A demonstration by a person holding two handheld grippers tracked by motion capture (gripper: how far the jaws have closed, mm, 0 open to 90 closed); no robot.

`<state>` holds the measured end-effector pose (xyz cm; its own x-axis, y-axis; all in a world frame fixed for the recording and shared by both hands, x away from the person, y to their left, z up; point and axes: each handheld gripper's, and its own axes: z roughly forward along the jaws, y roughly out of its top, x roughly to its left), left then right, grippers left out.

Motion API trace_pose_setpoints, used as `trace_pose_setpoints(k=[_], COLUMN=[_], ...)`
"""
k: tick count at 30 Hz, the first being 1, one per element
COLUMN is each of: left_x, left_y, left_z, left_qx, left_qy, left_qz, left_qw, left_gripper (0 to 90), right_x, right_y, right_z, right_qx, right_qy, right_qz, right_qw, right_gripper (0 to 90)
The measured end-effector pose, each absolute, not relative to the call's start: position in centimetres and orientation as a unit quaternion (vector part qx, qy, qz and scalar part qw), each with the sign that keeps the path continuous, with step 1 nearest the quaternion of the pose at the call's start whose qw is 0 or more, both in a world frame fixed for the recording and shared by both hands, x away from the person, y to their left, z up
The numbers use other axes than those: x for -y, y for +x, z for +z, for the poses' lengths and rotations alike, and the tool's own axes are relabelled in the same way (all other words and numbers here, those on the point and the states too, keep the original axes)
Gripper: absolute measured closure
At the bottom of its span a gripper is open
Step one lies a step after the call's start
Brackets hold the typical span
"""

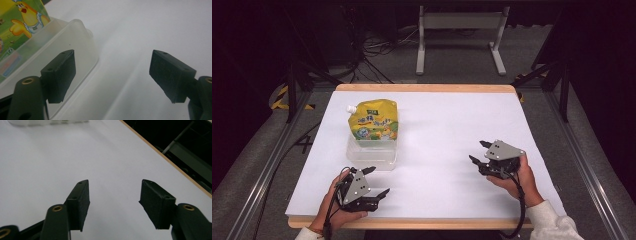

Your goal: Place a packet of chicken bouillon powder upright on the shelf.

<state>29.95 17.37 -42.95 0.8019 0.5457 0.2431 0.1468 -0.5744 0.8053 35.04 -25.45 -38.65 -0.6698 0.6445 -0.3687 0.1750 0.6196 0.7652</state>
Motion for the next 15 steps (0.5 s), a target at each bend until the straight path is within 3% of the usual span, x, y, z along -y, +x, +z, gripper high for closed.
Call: trace_pose_setpoints(k=[15], left_x=[-17.1], left_y=[31.0], left_z=[-44.6], left_qx=[-0.205], left_qy=[0.862], left_qz=[0.234], left_qw=[0.402], left_gripper=[16.5], right_x=[30.8], right_y=[32.0], right_z=[-41.9], right_qx=[-0.834], right_qy=[0.294], right_qz=[0.315], right_qw=[0.344], right_gripper=[25.4])
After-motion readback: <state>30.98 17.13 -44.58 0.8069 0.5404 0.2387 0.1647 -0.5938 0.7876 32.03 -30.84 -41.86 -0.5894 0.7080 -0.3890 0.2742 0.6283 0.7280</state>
